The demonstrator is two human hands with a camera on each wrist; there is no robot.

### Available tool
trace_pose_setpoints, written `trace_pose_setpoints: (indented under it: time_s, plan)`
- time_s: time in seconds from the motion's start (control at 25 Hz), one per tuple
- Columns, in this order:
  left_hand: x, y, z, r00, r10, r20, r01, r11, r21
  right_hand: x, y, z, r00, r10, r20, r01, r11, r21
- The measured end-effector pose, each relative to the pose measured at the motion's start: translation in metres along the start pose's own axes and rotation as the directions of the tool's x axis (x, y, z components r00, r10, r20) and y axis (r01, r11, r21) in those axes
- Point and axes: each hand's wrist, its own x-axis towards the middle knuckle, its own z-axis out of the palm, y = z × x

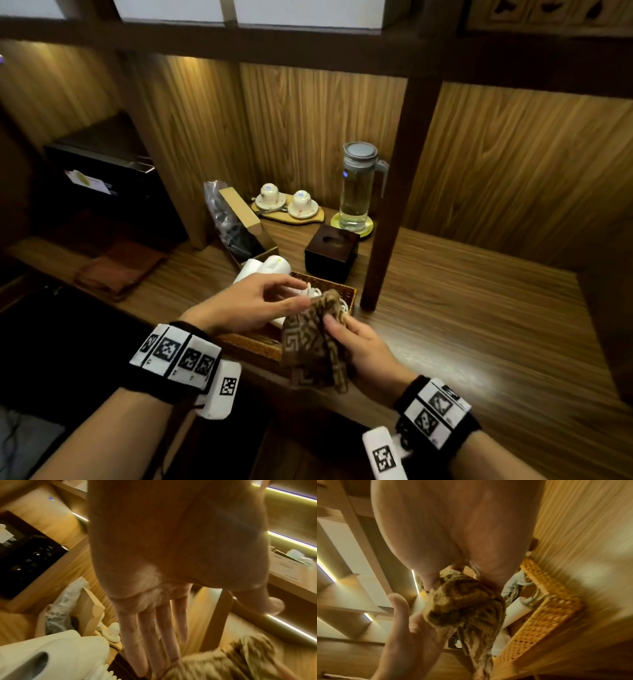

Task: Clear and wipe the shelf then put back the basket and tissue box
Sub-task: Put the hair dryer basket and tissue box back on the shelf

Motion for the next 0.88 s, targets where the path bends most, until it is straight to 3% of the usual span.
trace_pose_setpoints:
  time_s: [0.08, 0.24, 0.4, 0.48, 0.56, 0.6, 0.68, 0.8, 0.88]
  plan:
    - [-0.005, -0.016, -0.016, 1.0, 0.003, -0.028, -0.004, 0.998, -0.065, 0.022, -0.018, 0.027, 1.0, 0.017, 0.023, -0.018, 0.999, 0.03]
    - [-0.004, -0.046, -0.051, 0.975, -0.052, -0.215, 0.0, 0.973, -0.232, 0.068, -0.031, 0.072, 0.996, 0.093, -0.002, -0.093, 0.995, -0.023]
    - [-0.007, -0.09, -0.109, 0.96, -0.163, -0.228, 0.056, 0.908, -0.414, 0.093, -0.036, 0.044, 0.987, 0.114, -0.109, -0.13, 0.98, -0.152]
    - [-0.007, -0.122, -0.142, 0.922, -0.242, -0.302, 0.036, 0.83, -0.556, 0.092, -0.036, 0.0, 0.954, 0.084, -0.289, -0.214, 0.865, -0.454]
    - [-0.001, -0.164, -0.17, 0.813, -0.354, -0.461, 0.031, 0.819, -0.573, 0.083, -0.03, -0.043, 0.872, 0.024, -0.488, -0.397, 0.618, -0.679]
    - [0.005, -0.185, -0.179, 0.743, -0.41, -0.529, 0.06, 0.828, -0.557, 0.08, -0.023, -0.058, 0.83, 0.029, -0.556, -0.475, 0.557, -0.681]
    - [0.019, -0.219, -0.18, 0.654, -0.498, -0.569, 0.174, 0.831, -0.528, 0.076, -0.009, -0.069, 0.773, 0.153, -0.615, -0.569, 0.595, -0.568]
    - [0.043, -0.252, -0.156, 0.632, -0.601, -0.49, 0.368, 0.789, -0.493, 0.088, 0.007, -0.067, 0.759, 0.351, -0.548, -0.569, 0.767, -0.297]
    - [0.059, -0.264, -0.136, 0.631, -0.612, -0.477, 0.424, 0.787, -0.448, 0.095, 0.009, -0.068, 0.754, 0.375, -0.539, -0.559, 0.798, -0.225]
